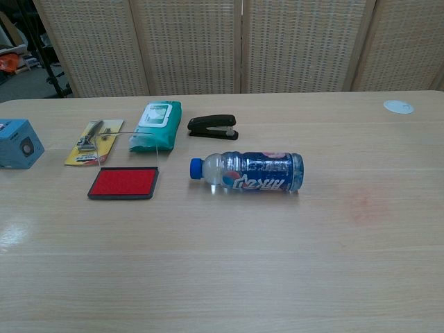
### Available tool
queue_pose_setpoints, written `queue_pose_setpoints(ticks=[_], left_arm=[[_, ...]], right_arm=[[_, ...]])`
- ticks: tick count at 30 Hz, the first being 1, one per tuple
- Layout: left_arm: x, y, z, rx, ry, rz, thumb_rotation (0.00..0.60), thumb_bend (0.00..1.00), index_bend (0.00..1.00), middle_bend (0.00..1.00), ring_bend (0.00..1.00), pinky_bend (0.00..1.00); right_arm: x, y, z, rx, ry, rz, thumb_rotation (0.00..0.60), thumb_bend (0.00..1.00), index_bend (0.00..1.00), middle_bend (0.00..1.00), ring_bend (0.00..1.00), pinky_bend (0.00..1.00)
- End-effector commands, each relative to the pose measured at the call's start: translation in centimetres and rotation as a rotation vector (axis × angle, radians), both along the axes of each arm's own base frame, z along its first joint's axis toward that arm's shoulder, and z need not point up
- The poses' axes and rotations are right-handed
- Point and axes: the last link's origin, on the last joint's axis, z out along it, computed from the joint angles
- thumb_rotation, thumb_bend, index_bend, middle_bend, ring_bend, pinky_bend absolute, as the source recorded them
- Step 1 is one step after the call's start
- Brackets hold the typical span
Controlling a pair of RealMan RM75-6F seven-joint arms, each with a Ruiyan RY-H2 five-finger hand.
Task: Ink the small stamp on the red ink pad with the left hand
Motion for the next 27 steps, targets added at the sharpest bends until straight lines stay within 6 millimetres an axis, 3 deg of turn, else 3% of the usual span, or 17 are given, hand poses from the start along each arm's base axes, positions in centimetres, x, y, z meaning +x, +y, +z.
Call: queue_pose_setpoints(ticks=[1, 10, 11, 12, 13, 14, 15, 18, 21, 23, 27], left_arm=[[0.0, 0.0, 0.0, 0.001, -0.001, 0.000, 0.600, 0.06, 0.00, 0.00, 0.00, 0.00], [0.1, -0.2, 0.1, -0.006, -0.012, -0.009, 0.600, 0.06, 0.00, 0.02, 0.00, 0.00], [0.1, -0.2, 0.1, -0.008, -0.015, -0.013, 0.600, 0.06, 0.00, 0.09, 0.01, 0.00], [0.1, -0.2, 0.1, -0.012, -0.019, -0.014, 0.600, 0.07, 0.00, 0.22, 0.09, 0.01], [0.1, -0.2, 0.1, -0.014, -0.022, -0.009, 0.600, 0.07, 0.00, 0.33, 0.17, 0.04], [0.0, -0.2, 0.0, -0.020, -0.028, 0.000, 0.600, 0.08, 0.00, 0.49, 0.34, 0.15], [0.0, -0.1, 0.0, -0.025, -0.035, 0.004, 0.600, 0.09, 0.00, 0.62, 0.52, 0.32], [0.0, 0.3, -0.5, -0.052, -0.061, 0.004, 0.600, 0.10, 0.06, 0.88, 0.86, 0.74], [-0.2, 0.4, -1.5, -0.116, -0.092, 0.018, 0.600, 0.10, 0.15, 0.97, 0.98, 0.89], [-0.6, 0.5, -2.3, -0.187, -0.090, 0.047, 0.600, 0.10, 0.19, 0.97, 0.99, 0.90], [-1.1, 0.9, -3.8, -0.288, -0.061, 0.082, 0.600, 0.14, 0.39, 0.97, 0.99, 0.90]], right_arm=[[0.0, 0.1, 0.1, -0.039, 0.078, -0.005, 0.600, 0.00, 0.00, 0.00, 0.00, 0.00], [0.1, 0.3, 0.0, -0.028, 0.044, -0.010, 0.600, 0.00, 0.00, 0.00, 0.00, 0.00], [0.1, 0.3, 0.1, -0.027, 0.042, -0.009, 0.600, 0.00, 0.00, 0.00, 0.00, 0.00], [0.2, 0.2, 0.1, -0.025, 0.038, -0.007, 0.600, 0.00, 0.00, 0.00, 0.00, 0.00], [0.2, 0.2, 0.1, -0.024, 0.036, -0.006, 0.600, 0.00, 0.00, 0.00, 0.00, 0.00], [0.2, 0.2, 0.0, -0.022, 0.036, -0.007, 0.600, 0.00, 0.00, 0.00, 0.00, 0.00], [0.1, 0.2, 0.0, -0.020, 0.036, -0.008, 0.600, 0.00, 0.00, 0.00, 0.00, 0.00], [0.1, 0.1, -0.1, -0.016, 0.033, -0.010, 0.600, 0.00, 0.00, 0.00, 0.00, 0.00], [0.1, 0.1, -0.1, -0.014, 0.030, -0.011, 0.600, 0.00, 0.00, 0.00, 0.00, 0.00], [0.1, 0.1, -0.1, -0.011, 0.030, -0.010, 0.600, 0.00, 0.00, 0.00, 0.00, 0.00], [0.1, 0.1, -0.2, -0.005, 0.026, -0.010, 0.600, 0.00, 0.00, 0.00, 0.00, 0.00]])
